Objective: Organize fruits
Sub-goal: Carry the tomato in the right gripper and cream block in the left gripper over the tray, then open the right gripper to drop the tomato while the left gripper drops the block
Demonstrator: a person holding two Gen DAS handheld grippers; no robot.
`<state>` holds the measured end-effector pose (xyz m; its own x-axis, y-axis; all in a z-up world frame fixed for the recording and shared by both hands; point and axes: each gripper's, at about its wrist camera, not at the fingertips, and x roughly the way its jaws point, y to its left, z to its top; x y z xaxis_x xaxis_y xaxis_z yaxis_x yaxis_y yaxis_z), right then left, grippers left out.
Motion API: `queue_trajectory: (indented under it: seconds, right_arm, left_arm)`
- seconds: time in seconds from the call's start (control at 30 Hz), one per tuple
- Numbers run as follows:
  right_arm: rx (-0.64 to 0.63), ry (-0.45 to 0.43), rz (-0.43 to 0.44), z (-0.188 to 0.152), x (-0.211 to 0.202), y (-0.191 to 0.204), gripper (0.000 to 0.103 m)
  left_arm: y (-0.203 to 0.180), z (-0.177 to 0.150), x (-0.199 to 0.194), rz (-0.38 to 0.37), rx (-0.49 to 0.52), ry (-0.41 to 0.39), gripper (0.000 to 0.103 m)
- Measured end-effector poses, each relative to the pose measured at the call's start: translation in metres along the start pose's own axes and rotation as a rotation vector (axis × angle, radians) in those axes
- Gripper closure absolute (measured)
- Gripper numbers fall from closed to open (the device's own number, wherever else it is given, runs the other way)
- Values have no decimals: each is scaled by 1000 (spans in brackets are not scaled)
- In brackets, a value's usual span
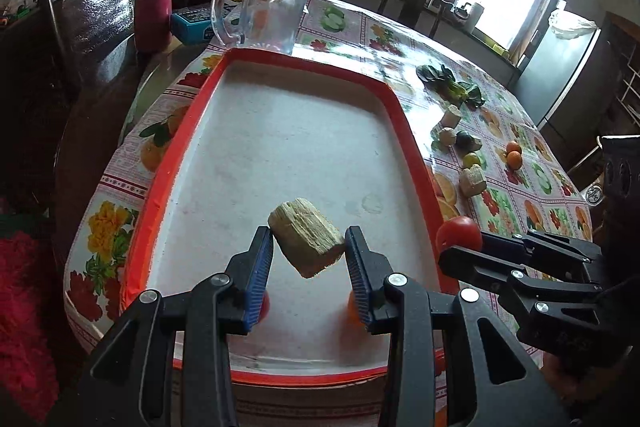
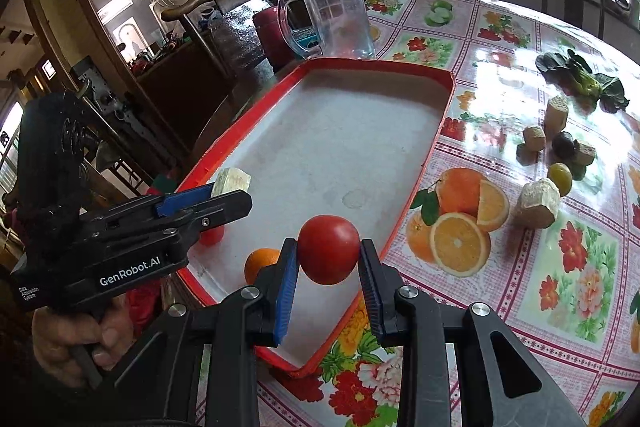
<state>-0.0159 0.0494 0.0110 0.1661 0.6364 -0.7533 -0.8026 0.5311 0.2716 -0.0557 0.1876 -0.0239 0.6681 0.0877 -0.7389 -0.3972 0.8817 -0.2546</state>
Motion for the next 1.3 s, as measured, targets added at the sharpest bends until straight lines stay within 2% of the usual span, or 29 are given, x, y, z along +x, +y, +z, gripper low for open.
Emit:
queue_trajectory:
  seconds: [0.27,0.5,0.63,0.8,0.93,1.3]
  right_arm:
    - [-34,36,-5,17,30,11,71]
    - [-49,81,-9,15,50,14,70]
    - [-54,77,-19,15,50,15,69]
    - [-38,40,-14,12,33,11,68]
    - [-14,1,-11,9,13,2,64]
    - [101,-74,-63,-19,-40,-51,63]
  left_arm:
    - [23,10,11,43,-19,16,68]
    - [29,6,25,63,-4,53,68]
    - [28,6,27,101,16,59,68]
    - [31,7,26,100,-3,65,67]
    - [29,7,20,97,-17,49,56]
    - [-8,10,4,65,31,14,56]
